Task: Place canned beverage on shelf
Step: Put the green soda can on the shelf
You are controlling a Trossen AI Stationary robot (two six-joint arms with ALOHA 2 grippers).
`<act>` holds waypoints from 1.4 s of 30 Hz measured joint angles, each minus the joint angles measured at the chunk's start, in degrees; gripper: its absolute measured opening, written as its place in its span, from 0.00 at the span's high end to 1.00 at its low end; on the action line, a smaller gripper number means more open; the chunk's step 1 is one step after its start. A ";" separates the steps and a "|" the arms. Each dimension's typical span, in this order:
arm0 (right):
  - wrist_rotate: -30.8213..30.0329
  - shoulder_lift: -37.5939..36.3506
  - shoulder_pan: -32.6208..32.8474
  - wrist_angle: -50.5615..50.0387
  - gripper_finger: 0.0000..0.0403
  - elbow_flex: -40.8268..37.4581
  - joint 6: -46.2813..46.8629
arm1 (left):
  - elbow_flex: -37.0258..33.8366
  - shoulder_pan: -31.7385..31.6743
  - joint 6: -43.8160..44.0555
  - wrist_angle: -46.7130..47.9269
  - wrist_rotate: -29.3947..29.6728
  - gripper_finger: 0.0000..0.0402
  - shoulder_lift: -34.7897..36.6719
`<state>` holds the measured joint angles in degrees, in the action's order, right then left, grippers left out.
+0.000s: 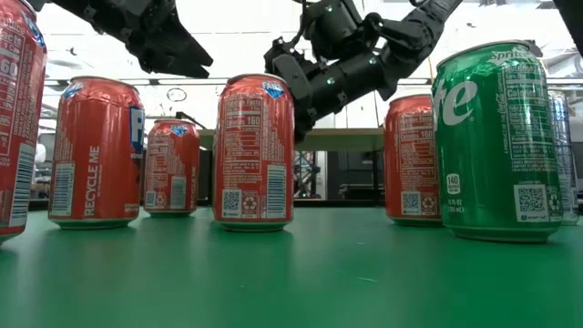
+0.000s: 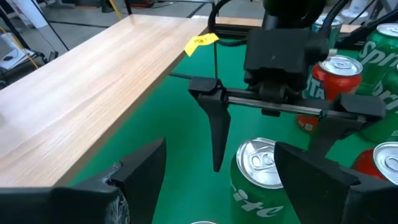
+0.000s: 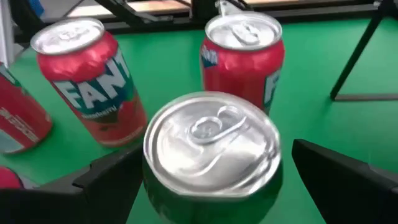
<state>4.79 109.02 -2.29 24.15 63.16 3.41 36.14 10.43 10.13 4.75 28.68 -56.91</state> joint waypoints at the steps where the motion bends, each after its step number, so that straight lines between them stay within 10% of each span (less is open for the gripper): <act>1: 0.21 0.23 -0.09 0.10 0.03 0.00 0.17 | 0.00 -0.01 0.00 -0.02 0.04 0.26 0.01; 12: 1.39 0.36 -0.33 0.02 0.28 -0.02 0.22 | 0.00 -0.01 0.00 -0.65 0.07 0.26 0.01; 42: 17.41 -23.60 -1.41 -14.50 0.27 -0.11 -15.61 | 0.00 2.93 -2.95 -12.08 -3.38 0.26 -4.38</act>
<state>22.20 85.42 -3.70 9.66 63.05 -12.20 36.14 13.37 7.18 -7.33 25.31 -61.29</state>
